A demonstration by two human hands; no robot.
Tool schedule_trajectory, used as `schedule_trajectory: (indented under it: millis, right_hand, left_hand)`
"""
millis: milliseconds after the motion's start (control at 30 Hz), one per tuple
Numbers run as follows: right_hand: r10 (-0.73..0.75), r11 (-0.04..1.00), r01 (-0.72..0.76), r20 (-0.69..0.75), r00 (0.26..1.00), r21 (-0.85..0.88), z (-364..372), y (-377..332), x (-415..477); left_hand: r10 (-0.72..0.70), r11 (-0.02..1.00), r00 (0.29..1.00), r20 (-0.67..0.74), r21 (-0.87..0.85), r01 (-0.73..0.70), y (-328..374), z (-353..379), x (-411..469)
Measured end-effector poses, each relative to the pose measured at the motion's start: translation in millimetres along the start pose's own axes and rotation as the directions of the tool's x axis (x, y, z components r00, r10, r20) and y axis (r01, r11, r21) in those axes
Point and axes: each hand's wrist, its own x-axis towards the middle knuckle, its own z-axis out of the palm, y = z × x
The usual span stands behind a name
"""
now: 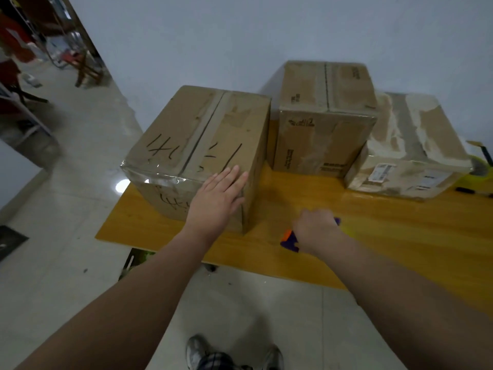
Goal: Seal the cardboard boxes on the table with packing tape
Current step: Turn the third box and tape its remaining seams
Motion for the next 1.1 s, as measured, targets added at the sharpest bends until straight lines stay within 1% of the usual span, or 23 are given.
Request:
schedule_trajectory:
  millis: [67,133,200,233,300,367,400,433,500,633,667,733,767,800,833,867,900,933,967,1000,1033,1067,1100]
  right_hand:
    - [0.047,0.989,-0.041,-0.036,0.998,0.145,20,9,0]
    - [0.083,0.970,-0.060,-0.089,0.993,0.236,25,12,4]
    - [0.122,0.921,-0.060,-0.139,0.983,0.384,25,12,11]
    - [0.141,0.875,-0.048,-0.159,0.977,0.481,24,11,15]
    - [0.190,0.743,-0.023,-0.179,0.965,0.669,26,11,22]
    - [0.255,0.533,-0.011,-0.148,0.956,0.846,32,9,30]
    - [0.283,0.413,-0.015,-0.113,0.952,0.910,37,7,35]
    - [0.305,0.319,-0.020,-0.083,0.949,0.948,45,6,40]
    - [0.344,0.203,-0.042,-0.031,0.939,0.978,65,5,52]
    - [0.388,0.027,-0.149,0.127,0.913,0.988,106,-2,64]
    - [0.404,0.042,-0.191,0.159,0.901,0.981,112,-5,65]
    - [0.520,0.161,-0.282,0.161,0.839,0.946,120,-11,66]
    - [0.620,0.213,-0.260,0.075,0.781,0.942,117,-14,66]
    - [0.685,0.259,-0.144,-0.076,0.724,0.955,106,-17,60]
    - [0.689,0.278,0.019,-0.213,0.693,0.960,92,-22,56]
    - [0.659,0.184,0.180,-0.257,0.707,0.966,72,-27,50]
    - [0.579,-0.033,0.265,-0.197,0.791,0.964,52,-33,47]
    - [0.429,-0.329,0.227,-0.070,0.901,0.917,30,-39,41]
    - [0.215,-0.599,0.087,0.056,0.975,0.796,12,-45,38]
    - [0.017,-0.742,-0.069,0.121,0.992,0.666,-1,-48,33]
    - [-0.106,-0.806,-0.150,0.110,0.988,0.573,-10,-50,28]
    - [-0.131,-0.840,-0.153,0.080,0.988,0.521,-15,-52,25]
    - [-0.094,-0.871,-0.116,0.070,0.993,0.477,-15,-53,24]
  left_hand:
    - [-0.005,1.000,1.000,-0.020,-0.002,0.005,1,3,0]
    - [-0.024,1.000,0.999,-0.026,-0.011,0.024,4,6,-1]
    - [-0.044,0.999,0.999,-0.008,-0.009,0.044,5,5,-2]
    - [-0.050,0.999,0.999,0.008,-0.008,0.050,6,4,-2]
    - [-0.058,0.998,0.998,0.018,-0.013,0.058,6,3,-2]
    - [-0.063,0.998,0.998,0.000,-0.014,0.063,7,4,-3]
    - [-0.069,0.997,0.998,-0.009,-0.014,0.069,8,5,-3]
    - [-0.080,0.997,0.997,-0.014,-0.015,0.080,8,6,-3]
    - [-0.104,0.995,0.995,-0.014,-0.016,0.103,9,8,-3]
    - [-0.108,0.994,0.994,-0.010,-0.001,0.108,11,7,-3]
    - [-0.105,0.995,0.995,-0.006,0.004,0.105,11,7,-3]
    - [-0.107,0.994,0.994,0.009,0.008,0.107,10,6,-3]
    - [-0.108,0.994,0.994,0.015,0.009,0.108,10,5,-3]
    - [-0.109,0.994,0.994,0.019,0.007,0.109,10,4,-3]
    - [-0.110,0.994,0.994,0.021,0.002,0.110,11,4,-2]
    - [-0.111,0.994,0.993,0.027,-0.004,0.111,11,3,-2]
    - [-0.114,0.993,0.993,0.032,-0.009,0.114,12,2,-2]
    - [-0.117,0.993,0.993,0.034,-0.013,0.117,13,2,-2]
    - [-0.120,0.993,0.992,0.036,-0.015,0.120,14,1,-2]
    - [-0.122,0.992,0.992,0.037,-0.019,0.123,14,-1,-2]
    - [-0.121,0.992,0.992,0.039,-0.023,0.122,15,-2,-1]
    - [-0.118,0.993,0.992,0.042,-0.026,0.119,15,-3,-2]
    - [-0.112,0.993,0.993,0.046,-0.028,0.114,14,-4,-2]
